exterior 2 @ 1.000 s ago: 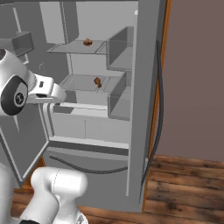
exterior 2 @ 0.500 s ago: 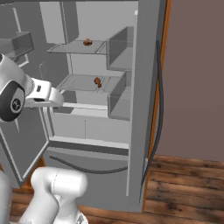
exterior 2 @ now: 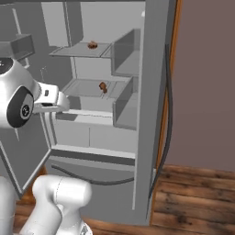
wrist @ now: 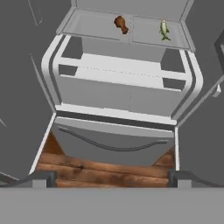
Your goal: Gather the sweet potato and mushroom from the fridge and place them on a tray on the dining counter. Then gather the chicken drumstick and fish from the fridge and place them on the other tray.
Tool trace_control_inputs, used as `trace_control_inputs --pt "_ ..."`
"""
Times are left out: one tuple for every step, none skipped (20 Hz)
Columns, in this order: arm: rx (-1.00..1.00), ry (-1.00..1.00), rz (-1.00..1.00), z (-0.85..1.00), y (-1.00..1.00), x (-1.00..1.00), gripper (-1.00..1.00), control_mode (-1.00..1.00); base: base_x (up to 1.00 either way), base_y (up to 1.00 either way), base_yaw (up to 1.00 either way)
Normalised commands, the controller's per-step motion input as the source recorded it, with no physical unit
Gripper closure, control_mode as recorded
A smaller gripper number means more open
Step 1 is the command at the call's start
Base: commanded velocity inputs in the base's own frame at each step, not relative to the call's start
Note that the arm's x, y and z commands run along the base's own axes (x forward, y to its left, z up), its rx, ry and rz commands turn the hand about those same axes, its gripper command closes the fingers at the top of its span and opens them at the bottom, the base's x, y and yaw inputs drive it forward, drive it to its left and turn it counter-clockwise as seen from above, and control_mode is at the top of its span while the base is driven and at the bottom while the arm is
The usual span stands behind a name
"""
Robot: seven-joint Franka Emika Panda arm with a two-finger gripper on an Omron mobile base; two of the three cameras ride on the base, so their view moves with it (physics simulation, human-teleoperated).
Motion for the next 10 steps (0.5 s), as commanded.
trace_control_inputs --pt "0.00 0.00 0.00 0.00 0.00 0.00 -1.00 1.00 0.58 0.02 0.07" --pt "0.00 0.00 0.00 0.00 0.00 0.00 -1.00 1.00 0.56 0.02 0.06" --pt "0.00 0.00 0.00 0.00 0.00 0.00 -1.00 1.00 0.56 0.06 0.03" --pt "0.00 0.00 0.00 0.00 0.00 0.00 -1.00 1.00 0.47 0.06 0.00" --pt "0.00 0.00 0.00 0.00 0.00 0.00 -1.00 1.00 0.48 0.08 0.00" --pt "0.00 0.00 0.00 0.00 0.00 0.00 -1.00 1.00 0.45 0.05 0.00" --pt "0.00 0.00 0.00 0.00 0.00 0.00 -1.00 1.00 0.44 0.04 0.00" --pt "0.00 0.00 0.00 0.00 0.00 0.00 -1.00 1.00 0.44 0.00 0.00" --pt "0.00 0.00 0.00 0.00 0.00 0.00 -1.00 1.00 0.49 0.04 0.00" --pt "0.00 0.00 0.00 0.00 0.00 0.00 -1.00 1.00 0.54 0.09 0.00"
